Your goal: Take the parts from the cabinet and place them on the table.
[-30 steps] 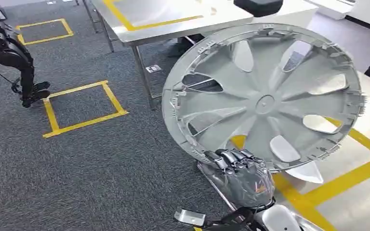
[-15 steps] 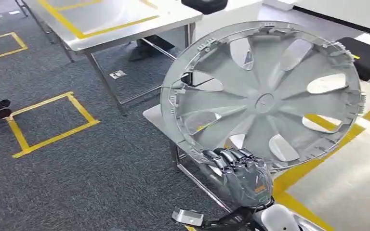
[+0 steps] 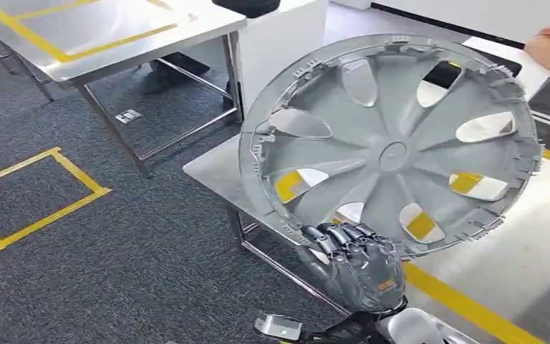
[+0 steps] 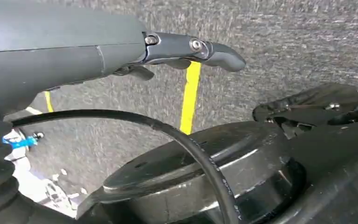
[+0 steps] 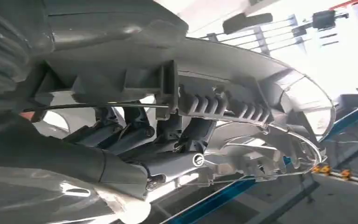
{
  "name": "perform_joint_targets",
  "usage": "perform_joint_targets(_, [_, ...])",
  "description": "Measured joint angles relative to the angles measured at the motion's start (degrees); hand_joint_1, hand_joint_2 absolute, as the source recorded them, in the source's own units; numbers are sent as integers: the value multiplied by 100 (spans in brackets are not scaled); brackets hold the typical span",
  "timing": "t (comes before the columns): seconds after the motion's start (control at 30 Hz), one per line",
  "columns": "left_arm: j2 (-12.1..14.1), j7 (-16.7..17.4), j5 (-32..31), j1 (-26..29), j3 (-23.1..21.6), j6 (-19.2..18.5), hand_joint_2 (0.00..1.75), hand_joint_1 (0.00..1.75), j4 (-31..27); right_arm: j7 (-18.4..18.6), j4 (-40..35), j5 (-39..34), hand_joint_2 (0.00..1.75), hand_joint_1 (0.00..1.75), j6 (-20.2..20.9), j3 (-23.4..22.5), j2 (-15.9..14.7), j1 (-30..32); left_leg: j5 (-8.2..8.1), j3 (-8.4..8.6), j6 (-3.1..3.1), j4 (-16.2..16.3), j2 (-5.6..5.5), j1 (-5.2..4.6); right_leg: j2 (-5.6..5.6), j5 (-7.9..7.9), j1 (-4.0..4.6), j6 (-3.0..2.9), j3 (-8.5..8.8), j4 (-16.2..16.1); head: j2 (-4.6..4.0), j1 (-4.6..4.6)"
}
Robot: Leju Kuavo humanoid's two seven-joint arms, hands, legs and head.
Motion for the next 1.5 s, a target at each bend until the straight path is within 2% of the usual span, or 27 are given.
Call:
perform_joint_targets(0.03, [7, -7, 0, 6, 0, 0, 175, 0, 0, 0, -2, 0, 175, 175, 7, 0, 0, -17, -25, -17, -36, 8, 48, -51, -179, -128, 83, -33, 151, -121, 0, 2])
perform_joint_targets(0.07, [9, -13, -2, 17, -2, 0, 175, 0, 0, 0, -4, 4, 175, 175, 7, 4, 0, -24, -35, -23, -53, 21, 83, -62, -105, -103, 66, -97, 114, -144, 2, -11])
perform_joint_targets(0.17, [28, -59, -18, 13, -4, 0, 175, 0, 0, 13, -2, 2, 175, 175, 22, 13, -2, -6, -72, 31, -113, -8, 249, -70, 67, -106, 61, -166, 98, -174, 0, -13])
perform_joint_targets(0.2, [35, -77, -26, 13, -7, 0, 175, 0, 0, 13, -4, -2, 175, 175, 28, 24, -2, -2, -146, 34, -161, 44, 103, -47, 109, -87, 16, -194, 125, -205, 0, -17])
perform_joint_targets(0.23, [33, -85, -26, 14, -7, 0, 175, 0, 2, 15, -4, -4, 175, 175, 30, 28, -2, -12, -300, -63, -193, 265, -161, -36, 158, -86, 2, -220, 126, -208, 0, -46])
perform_joint_targets(0.27, [28, -112, -22, 15, -4, -6, 175, 0, 2, 15, -4, -7, 175, 175, 37, 28, 0, -14, -529, -257, -213, 691, -285, -21, 204, -89, 3, -245, 123, -208, 0, -55])
perform_joint_targets(0.33, [42, -118, -15, -21, -2, -13, 175, 0, 4, 11, -4, -2, 175, 175, 46, 44, 0, -5, -895, -684, -236, 1603, -332, -22, 314, -88, 5, -253, 126, -205, 0, -52])
perform_joint_targets(0.37, [46, -131, -13, -32, 0, -22, 175, 0, 4, 7, -2, -2, 175, 175, 52, 50, 0, 0, -907, -787, -239, 1827, -345, -27, 374, -88, 4, -253, 133, -203, 0, -53])
perform_joint_targets(0.43, [48, -138, -15, -34, -2, -22, 175, 0, 4, 7, -2, -2, 175, 175, 63, 81, 0, 2, -492, -610, -225, 1441, -365, -24, 534, -88, 3, -252, 169, -201, 0, -52])
perform_joint_targets(0.47, [48, -138, -20, -31, -2, -13, 175, 0, 4, 7, -2, -2, 175, 175, 63, 85, 0, 3, -190, -416, -214, 976, -403, -17, 606, -88, 3, -249, 190, -197, 0, -55])
perform_joint_targets(0.5, [44, -138, -30, -19, -4, -11, 175, 0, 11, 7, -4, -2, 175, 175, 63, 85, 0, 1, 112, -218, -208, 457, -550, 3, 671, -90, 1, -240, 201, -195, 0, -55])
perform_joint_targets(0.53, [39, -142, -33, -12, -4, -11, 175, 0, 28, 7, -2, 0, 175, 175, 63, 85, 0, -2, 98, -150, -202, 295, -822, 26, 727, -77, 9, -218, 187, -190, 0, -46])
perform_joint_targets(0.57, [33, -173, -35, -5, -4, -11, 175, 0, 50, 7, -2, 0, 175, 175, 68, 85, 0, -23, 97, -124, -191, 140, -851, 41, 811, -59, 19, -187, 128, -155, 0, -42])
perform_joint_targets(0.67, [26, -210, -54, 3, -11, -13, 175, 0, 50, -2, -4, -9, 175, 175, 74, 87, -2, 0, 59, -124, -89, 57, -708, 13, 975, 44, -12, -37, 27, -201, 0, -50])
perform_joint_targets(0.7, [11, -225, -61, 10, -15, -13, 175, 0, 50, -4, -4, -15, 175, 175, 76, 87, 0, 5, 107, -108, -18, -2, -625, 66, 913, 11, -13, -39, -35, -176, 0, -50])
perform_joint_targets(0.77, [17, -247, -85, 28, -15, -13, 175, 0, 55, -4, -4, -24, 175, 175, 79, 85, 0, -27, 124, -114, 26, -15, -498, 45, 432, -301, 12, 27, -261, 293, 0, 22])
perform_joint_targets(0.83, [22, -277, -85, 52, -15, -22, 175, 0, 66, -20, -2, -24, 175, 175, 83, 92, 0, -28, 121, -123, 31, -14, -346, 29, 307, -689, -23, 85, -688, 1226, 0, 13])
perform_joint_targets(0.9, [37, -286, -92, 54, -15, -24, 175, 0, 74, -20, 0, -28, 175, 175, 90, 98, 0, -20, 109, -120, 37, -11, -197, 25, 286, -735, -42, 112, -859, 1596, 0, 15])
perform_joint_targets(0.93, [39, -286, -94, 53, -15, -26, 175, 0, 81, -20, 0, -31, 175, 175, 92, 101, -2, -16, 100, -113, 33, -11, -133, 25, 270, -563, -51, 116, -726, 1364, 0, 15])
perform_joint_targets(1.0, [39, -288, -96, 55, -15, -26, 175, 0, 81, -17, 0, -50, 175, 175, 92, 101, 0, -24, 61, -70, 7, -11, -27, 26, 131, -90, -58, 103, -134, 304, 0, 15])
perform_joint_targets(1.03, [42, -289, -101, 56, -15, -26, 175, 0, 81, -20, 0, -63, 175, 175, 92, 98, 0, -32, 37, -45, -26, -11, 12, 13, -88, -107, -31, 90, 74, -107, 0, 17])
perform_joint_targets(1.07, [44, -291, -103, 57, -15, -26, 175, 0, 83, -22, 0, -68, 175, 175, 94, 103, 0, -53, 8, -75, -65, 16, 52, -37, -132, -152, 32, 26, 186, -203, 0, 24])
perform_joint_targets(1.2, [70, -304, -103, 53, -15, -26, 175, 0, 96, -28, 0, -92, 175, 175, 103, 118, 0, -69, -53, -15, -160, -10, 189, -23, 97, -126, -4, -134, 173, -227, 2, -7])
perform_joint_targets(1.27, [68, -310, -107, 56, -15, -26, 175, 0, 101, -35, 0, -103, 175, 175, 109, 125, 0, -90, -325, -185, -207, 414, -193, 3, 171, -128, -21, -192, 187, -234, 2, -50])
perform_joint_targets(1.37, [85, -348, -98, 21, -2, -39, 175, 0, 111, -42, 4, -107, 175, 175, 114, 129, 4, -101, -815, -828, -231, 1713, -321, 3, 345, -131, -8, -222, 193, -232, 0, -52])
perform_joint_targets(1.43, [90, -361, -98, 15, -2, -52, 175, 0, 111, -52, 7, -111, 175, 175, 116, 146, 4, -102, -526, -802, -223, 1607, -345, -2, 489, -131, -8, -221, 218, -232, 2, -55])
perform_joint_targets(1.5, [90, -358, -103, 19, -2, -39, 175, 0, 111, -52, 7, -116, 175, 175, 118, 151, 4, -103, 44, -445, -199, 739, -427, 14, 642, -132, -11, -216, 244, -225, 0, -53])
